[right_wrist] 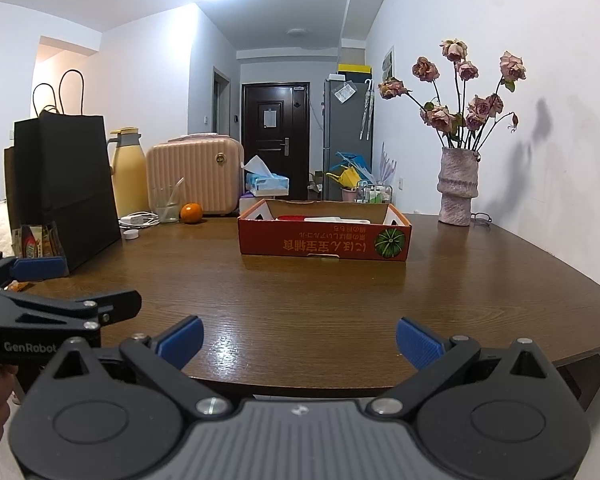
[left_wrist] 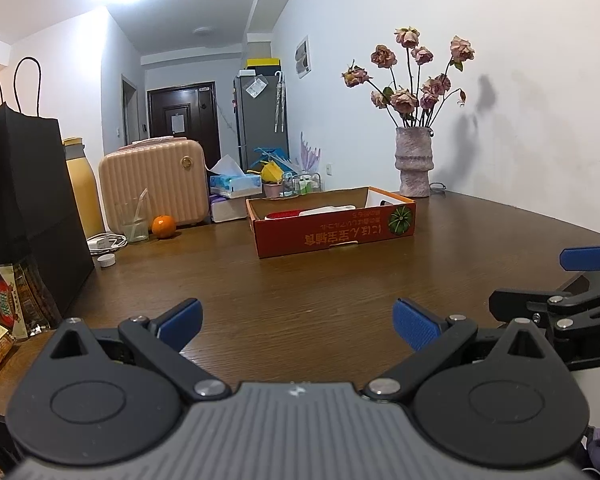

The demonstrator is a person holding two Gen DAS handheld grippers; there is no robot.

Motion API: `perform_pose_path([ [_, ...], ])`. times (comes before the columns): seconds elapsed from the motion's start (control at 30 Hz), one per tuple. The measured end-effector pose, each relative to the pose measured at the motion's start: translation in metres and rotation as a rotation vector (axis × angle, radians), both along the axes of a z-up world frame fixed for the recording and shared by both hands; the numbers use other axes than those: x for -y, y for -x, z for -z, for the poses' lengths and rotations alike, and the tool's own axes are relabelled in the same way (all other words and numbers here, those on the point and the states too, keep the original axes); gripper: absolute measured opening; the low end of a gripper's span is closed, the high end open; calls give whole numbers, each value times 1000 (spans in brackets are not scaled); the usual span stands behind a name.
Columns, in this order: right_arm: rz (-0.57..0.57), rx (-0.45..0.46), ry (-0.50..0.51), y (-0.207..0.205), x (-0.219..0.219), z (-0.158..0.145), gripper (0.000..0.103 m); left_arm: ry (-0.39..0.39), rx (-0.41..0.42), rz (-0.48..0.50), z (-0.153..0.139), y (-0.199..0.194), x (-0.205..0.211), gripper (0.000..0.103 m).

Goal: Organize rigid objects

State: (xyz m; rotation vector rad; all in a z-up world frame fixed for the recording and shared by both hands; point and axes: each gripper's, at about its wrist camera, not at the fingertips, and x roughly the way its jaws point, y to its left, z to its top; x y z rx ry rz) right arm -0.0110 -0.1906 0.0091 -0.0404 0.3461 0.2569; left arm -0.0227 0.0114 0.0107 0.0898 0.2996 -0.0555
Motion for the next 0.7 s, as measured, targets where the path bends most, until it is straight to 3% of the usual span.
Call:
perform_pose_path([
  [0.7, 3, 0, 1, 1, 0, -1, 103, -8, 0, 4, 0, 1, 3, 103],
])
